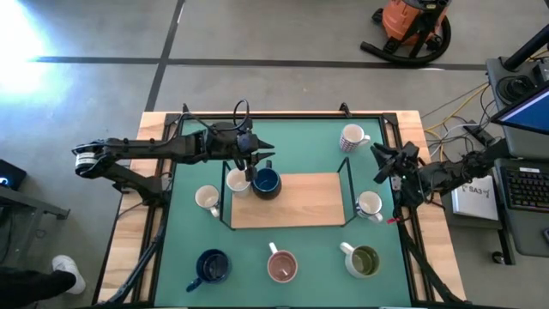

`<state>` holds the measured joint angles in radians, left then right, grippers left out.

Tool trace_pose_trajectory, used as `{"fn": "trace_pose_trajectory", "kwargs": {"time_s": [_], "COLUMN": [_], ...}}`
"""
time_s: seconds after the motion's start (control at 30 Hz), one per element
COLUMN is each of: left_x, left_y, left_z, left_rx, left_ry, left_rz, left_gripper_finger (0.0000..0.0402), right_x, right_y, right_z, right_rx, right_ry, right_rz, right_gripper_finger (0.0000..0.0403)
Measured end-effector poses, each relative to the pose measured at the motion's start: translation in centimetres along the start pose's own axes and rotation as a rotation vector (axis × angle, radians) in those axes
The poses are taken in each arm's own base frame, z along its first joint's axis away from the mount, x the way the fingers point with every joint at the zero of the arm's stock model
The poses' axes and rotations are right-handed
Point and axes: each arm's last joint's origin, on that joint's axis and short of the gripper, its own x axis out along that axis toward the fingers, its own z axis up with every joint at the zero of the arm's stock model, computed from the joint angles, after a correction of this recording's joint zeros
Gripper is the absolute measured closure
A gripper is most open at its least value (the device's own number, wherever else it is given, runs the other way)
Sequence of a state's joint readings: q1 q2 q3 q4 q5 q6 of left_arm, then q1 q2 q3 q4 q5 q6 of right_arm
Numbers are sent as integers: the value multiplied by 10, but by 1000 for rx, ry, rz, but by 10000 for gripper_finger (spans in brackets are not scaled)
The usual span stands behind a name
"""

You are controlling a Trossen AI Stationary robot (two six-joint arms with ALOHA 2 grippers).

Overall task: Place coffee mugs
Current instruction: Put the red patterned mug on the shelf

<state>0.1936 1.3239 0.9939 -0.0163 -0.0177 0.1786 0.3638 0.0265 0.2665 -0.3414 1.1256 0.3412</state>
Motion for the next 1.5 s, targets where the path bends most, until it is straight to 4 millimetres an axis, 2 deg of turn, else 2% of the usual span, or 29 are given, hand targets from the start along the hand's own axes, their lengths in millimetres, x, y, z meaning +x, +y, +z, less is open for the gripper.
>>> {"fn": "trace_pose_trajectory", "kwargs": {"time_s": [0.13, 0.33, 0.43, 0.57, 0.83, 1.0, 1.27, 1.5], "left_x": [0, 0, 0, 0, 0, 0, 0, 0], "left_y": [0, 0, 0, 0, 0, -1, -1, -1], "left_z": [0, 0, 0, 0, -1, -4, -7, -7], "left_rx": [19, 25, 24, 23, 22, 22, 22, 26], "left_ry": [0, -2, -2, -1, 11, 37, 72, 76], "left_rz": [0, 1, 1, 1, -2, -6, -13, -14], "left_gripper_finger": [329, 329, 329, 329, 329, 329, 329, 329], "right_x": [3, 10, 14, 21, 37, 52, 63, 80], "right_y": [0, 3, 6, 15, 28, 36, 25, 22], "right_z": [-3, -2, 3, 8, 27, 32, 40, 44], "right_rx": [-7, -25, -14, -27, -53, -64, -55, 71], "right_ry": [2, -11, -15, 27, 78, 206, 430, 603], "right_rz": [-36, -112, -120, -68, -92, -76, -294, -229], "right_gripper_finger": [296, 322, 322, 300, 253, 239, 222, 220]}}
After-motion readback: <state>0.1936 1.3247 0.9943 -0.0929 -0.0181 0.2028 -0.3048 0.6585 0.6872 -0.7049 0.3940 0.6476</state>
